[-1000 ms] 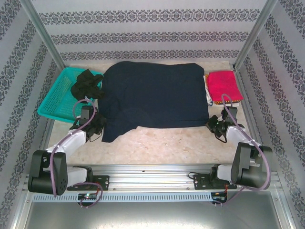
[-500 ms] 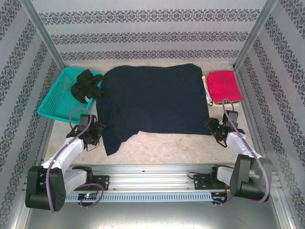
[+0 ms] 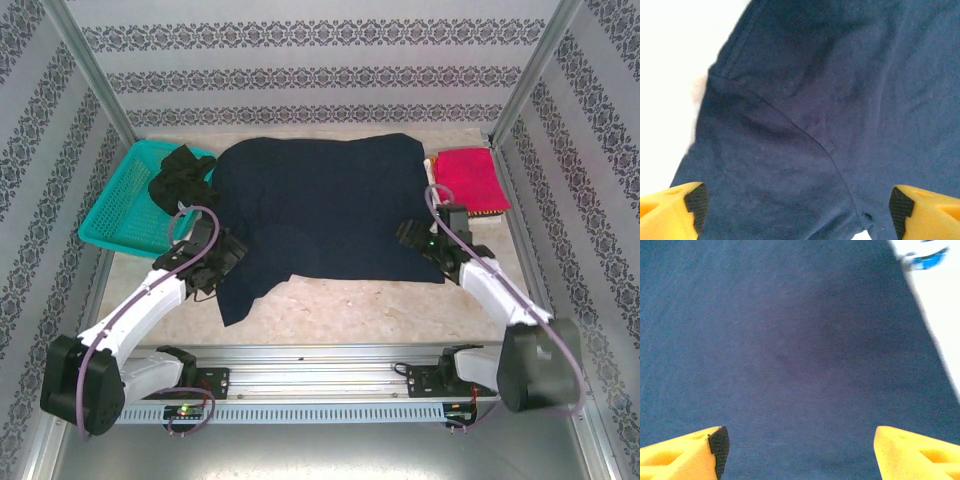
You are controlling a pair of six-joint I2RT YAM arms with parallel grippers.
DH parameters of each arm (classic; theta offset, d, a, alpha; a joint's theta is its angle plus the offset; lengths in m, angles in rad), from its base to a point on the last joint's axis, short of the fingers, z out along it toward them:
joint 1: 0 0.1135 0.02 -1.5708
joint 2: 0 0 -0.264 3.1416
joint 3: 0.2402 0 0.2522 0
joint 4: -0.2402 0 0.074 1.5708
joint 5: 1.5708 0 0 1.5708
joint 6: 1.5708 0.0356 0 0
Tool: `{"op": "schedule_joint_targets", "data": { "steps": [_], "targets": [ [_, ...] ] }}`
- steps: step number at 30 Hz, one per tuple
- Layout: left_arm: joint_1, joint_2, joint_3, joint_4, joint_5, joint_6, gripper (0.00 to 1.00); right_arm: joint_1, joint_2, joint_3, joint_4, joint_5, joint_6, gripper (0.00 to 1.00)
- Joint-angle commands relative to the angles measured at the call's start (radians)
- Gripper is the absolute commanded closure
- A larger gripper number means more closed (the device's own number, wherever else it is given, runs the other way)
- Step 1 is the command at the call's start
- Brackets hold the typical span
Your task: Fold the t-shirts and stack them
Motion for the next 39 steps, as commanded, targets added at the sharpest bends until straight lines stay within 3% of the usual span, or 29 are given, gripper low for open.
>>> {"op": "schedule_joint_targets", "data": {
  "steps": [1, 6, 13, 20, 34, 39],
  "targets": [
    [-0.057, -0.010, 0.021, -0.145, -0.137, -0.148, 0.11, 0.086, 0.113, 0.087, 0.030, 0.060, -0.007, 0.23],
    [-0.154, -0.084, 0.036, -0.347, -0.210, -0.369, 0.15, 0.124, 0.209, 0.147, 0.047, 0.046, 0.022, 0.23],
    [-0.187, -0.020, -0.040, -0.259, -0.107, -0.510, 0.38, 0.123, 0.228, 0.153, 0.056, 0.032, 0.011, 0.23],
    [-0.163, 0.143, 0.050, -0.297, -0.091, -0.522, 0.42, 0.121, 0.235, 0.144, 0.061, 0.031, 0.018, 0.23],
    [-0.095, 0.306, 0.001, -0.157, -0.020, -0.495, 0.44, 0.099, 0.244, 0.155, 0.059, 0.018, 0.011, 0.23],
    [-0.086, 0.376, -0.014, -0.126, 0.004, -0.492, 0.50, 0.082, 0.206, 0.128, 0.046, 0.022, 0.013, 0.23]
  ]
}}
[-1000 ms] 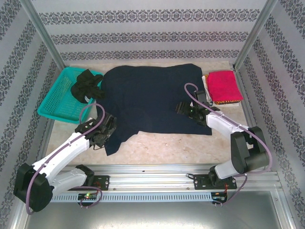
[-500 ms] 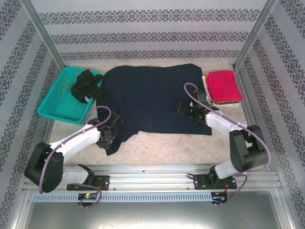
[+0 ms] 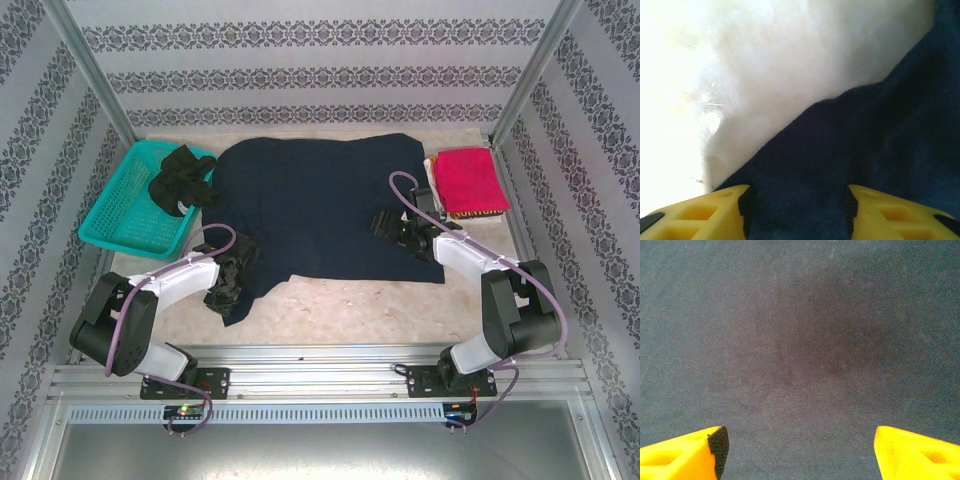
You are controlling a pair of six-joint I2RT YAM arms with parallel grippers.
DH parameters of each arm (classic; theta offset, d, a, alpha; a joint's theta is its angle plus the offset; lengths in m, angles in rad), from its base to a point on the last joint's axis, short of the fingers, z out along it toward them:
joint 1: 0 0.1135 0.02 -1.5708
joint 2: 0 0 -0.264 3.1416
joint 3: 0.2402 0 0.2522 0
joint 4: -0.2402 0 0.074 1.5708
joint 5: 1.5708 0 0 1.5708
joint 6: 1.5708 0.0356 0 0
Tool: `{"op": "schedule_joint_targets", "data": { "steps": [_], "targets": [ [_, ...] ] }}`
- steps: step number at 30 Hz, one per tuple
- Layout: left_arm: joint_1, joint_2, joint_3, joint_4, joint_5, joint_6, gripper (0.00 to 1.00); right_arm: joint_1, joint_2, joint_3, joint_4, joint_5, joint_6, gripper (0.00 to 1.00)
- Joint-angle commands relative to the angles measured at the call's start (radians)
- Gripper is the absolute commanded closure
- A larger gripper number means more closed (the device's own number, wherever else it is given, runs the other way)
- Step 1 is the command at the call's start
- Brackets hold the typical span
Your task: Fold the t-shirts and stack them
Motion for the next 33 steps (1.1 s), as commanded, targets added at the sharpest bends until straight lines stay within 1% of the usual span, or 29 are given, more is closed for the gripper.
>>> {"op": "schedule_joint_targets", "data": {
  "steps": [1, 2, 5, 8, 11, 14, 18, 20, 22, 24, 27, 29, 33],
  "targets": [
    [0.016, 0.064, -0.032, 0.047, 0.032, 0.001, 0.52, -0.019, -0.043, -0.014, -0.012, 0.009, 0.003, 0.23],
    [0.017, 0.073, -0.035, 0.048, 0.034, 0.002, 0.54, -0.025, -0.052, -0.020, -0.013, 0.010, 0.003, 0.24],
    [0.020, 0.095, -0.050, 0.064, 0.057, 0.005, 0.66, -0.051, -0.086, -0.047, -0.026, 0.009, 0.003, 0.24],
    [0.019, 0.082, -0.065, 0.075, 0.071, 0.003, 0.87, -0.082, -0.131, -0.074, -0.054, 0.014, 0.015, 0.24],
    [0.020, 0.046, -0.058, 0.056, 0.061, 0.011, 0.99, -0.130, -0.199, -0.125, -0.110, 0.060, 0.076, 0.24],
    [0.019, 0.012, -0.045, 0.024, 0.053, 0.019, 1.00, -0.195, -0.283, -0.204, -0.147, 0.083, 0.133, 0.26],
    [0.020, -0.027, -0.045, 0.002, 0.045, 0.020, 1.00, -0.251, -0.376, -0.289, -0.229, 0.111, 0.147, 0.30],
    [0.020, -0.040, -0.048, 0.001, 0.041, 0.018, 1.00, -0.271, -0.399, -0.316, -0.259, 0.107, 0.154, 0.30],
    [0.020, -0.044, -0.049, 0.005, 0.038, 0.018, 1.00, -0.294, -0.398, -0.337, -0.253, 0.073, 0.157, 0.31],
    [0.020, -0.043, -0.048, 0.009, 0.036, 0.018, 1.00, -0.303, -0.371, -0.337, -0.232, 0.038, 0.166, 0.37],
    [0.019, -0.034, -0.042, 0.006, 0.028, 0.016, 1.00, -0.304, -0.316, -0.314, -0.206, 0.005, 0.176, 0.52],
    [0.020, -0.038, -0.037, -0.011, 0.013, 0.013, 1.00, -0.307, -0.282, -0.297, -0.212, 0.007, 0.172, 0.59],
    [0.020, -0.061, -0.052, -0.004, 0.006, 0.001, 1.00, -0.315, -0.246, -0.291, -0.208, 0.006, 0.169, 0.63]
  ]
}}
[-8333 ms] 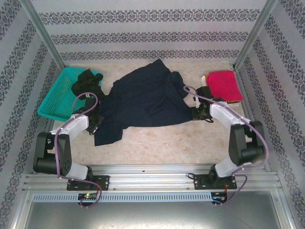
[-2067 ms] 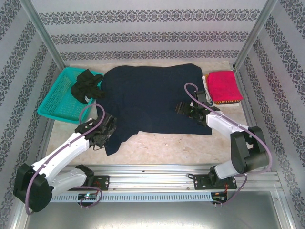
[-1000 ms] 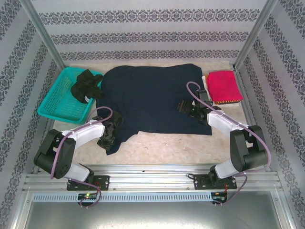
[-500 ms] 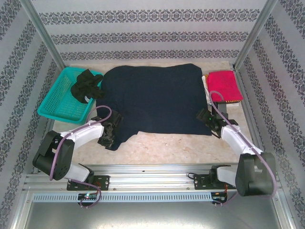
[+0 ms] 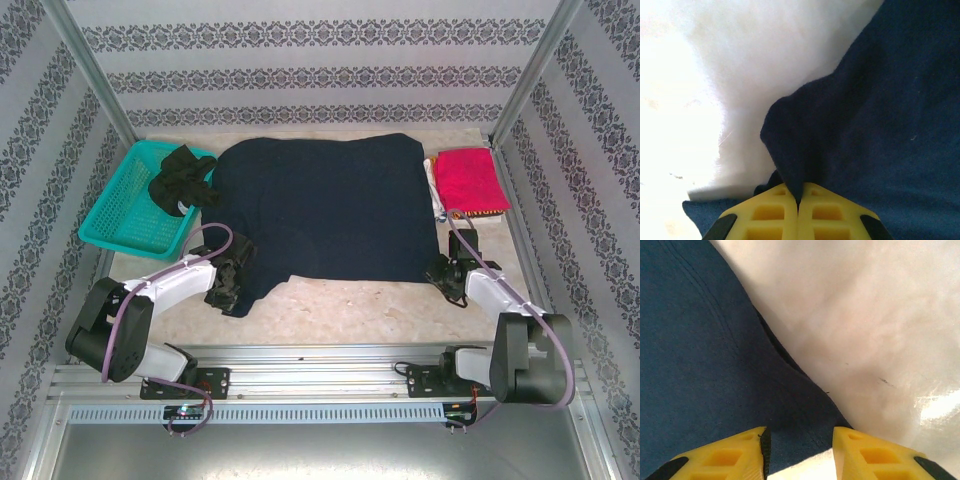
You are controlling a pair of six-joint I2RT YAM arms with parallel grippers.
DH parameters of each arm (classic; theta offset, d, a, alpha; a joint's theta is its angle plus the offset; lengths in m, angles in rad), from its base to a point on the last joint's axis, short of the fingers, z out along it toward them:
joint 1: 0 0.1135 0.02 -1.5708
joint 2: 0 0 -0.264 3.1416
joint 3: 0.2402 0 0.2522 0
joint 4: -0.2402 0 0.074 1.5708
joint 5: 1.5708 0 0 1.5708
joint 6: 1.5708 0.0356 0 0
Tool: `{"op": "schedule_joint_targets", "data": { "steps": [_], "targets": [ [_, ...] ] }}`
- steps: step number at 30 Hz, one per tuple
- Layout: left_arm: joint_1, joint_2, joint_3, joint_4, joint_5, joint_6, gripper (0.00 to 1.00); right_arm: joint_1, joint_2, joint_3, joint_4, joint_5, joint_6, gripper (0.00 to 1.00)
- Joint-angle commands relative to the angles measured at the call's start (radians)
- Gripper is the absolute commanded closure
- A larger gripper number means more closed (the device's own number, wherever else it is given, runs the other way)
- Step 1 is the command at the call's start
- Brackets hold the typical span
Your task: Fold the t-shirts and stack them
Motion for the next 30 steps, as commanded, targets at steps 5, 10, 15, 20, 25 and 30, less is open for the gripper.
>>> {"op": "schedule_joint_targets", "data": {
  "steps": [5, 10, 15, 20, 25, 30],
  "targets": [
    [0.013, -0.035, -0.044, -0.042, -0.019, -0.018, 1.00, -0.018, 0.037, 0.029, 0.014, -0.005, -0.005, 0.58],
    [0.013, -0.038, -0.043, -0.035, -0.022, -0.017, 1.00, -0.027, 0.084, 0.040, 0.024, -0.006, -0.009, 0.60],
    [0.012, -0.044, -0.043, -0.038, -0.029, -0.016, 1.00, -0.030, 0.099, 0.050, 0.024, -0.003, -0.004, 0.83],
    [0.013, -0.074, -0.036, -0.063, -0.049, -0.001, 1.00, -0.029, 0.025, 0.026, -0.006, 0.009, 0.010, 1.00],
    [0.010, -0.132, -0.009, -0.156, -0.091, 0.027, 1.00, -0.030, -0.131, -0.022, -0.081, 0.045, 0.022, 1.00],
    [-0.014, -0.216, 0.022, -0.269, -0.145, 0.043, 1.00, -0.028, -0.318, -0.057, -0.212, 0.066, 0.026, 1.00]
  ]
}}
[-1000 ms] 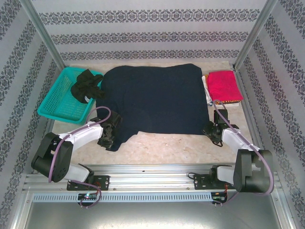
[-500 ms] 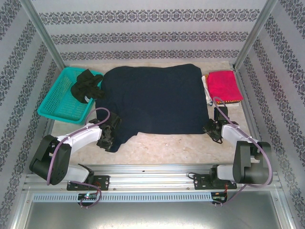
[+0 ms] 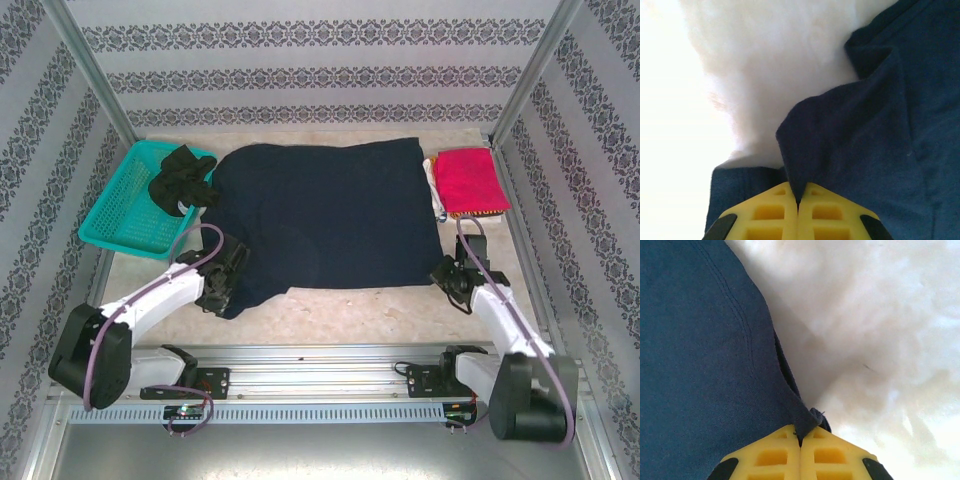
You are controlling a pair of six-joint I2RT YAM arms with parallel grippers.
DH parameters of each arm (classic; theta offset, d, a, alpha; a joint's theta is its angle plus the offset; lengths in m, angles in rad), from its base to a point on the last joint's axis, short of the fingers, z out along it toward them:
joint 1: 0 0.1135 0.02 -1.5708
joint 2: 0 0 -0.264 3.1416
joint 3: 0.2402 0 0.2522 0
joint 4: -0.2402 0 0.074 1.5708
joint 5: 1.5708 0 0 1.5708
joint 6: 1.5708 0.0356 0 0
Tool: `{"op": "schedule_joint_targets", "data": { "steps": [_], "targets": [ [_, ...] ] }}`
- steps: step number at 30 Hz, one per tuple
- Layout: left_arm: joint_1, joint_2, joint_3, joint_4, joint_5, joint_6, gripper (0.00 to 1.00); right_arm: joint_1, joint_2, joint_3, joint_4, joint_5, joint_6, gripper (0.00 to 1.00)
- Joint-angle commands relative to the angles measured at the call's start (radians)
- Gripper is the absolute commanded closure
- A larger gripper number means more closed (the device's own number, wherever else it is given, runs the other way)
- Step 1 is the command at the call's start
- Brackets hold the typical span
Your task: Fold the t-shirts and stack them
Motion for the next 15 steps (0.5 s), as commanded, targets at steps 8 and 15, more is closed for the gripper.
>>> {"op": "schedule_joint_targets", "data": {
  "steps": [8, 15],
  "targets": [
    [-0.021, -0.081, 0.206, -0.241, -0.195, 0.120, 1.00, -0.008, -0.226, 0.083, -0.227, 0.073, 0.007, 1.00],
    [-0.003, 0.116, 0.474, -0.257, -0.265, 0.375, 1.00, -0.008, -0.073, 0.197, -0.134, 0.059, -0.024, 1.00]
  ]
}}
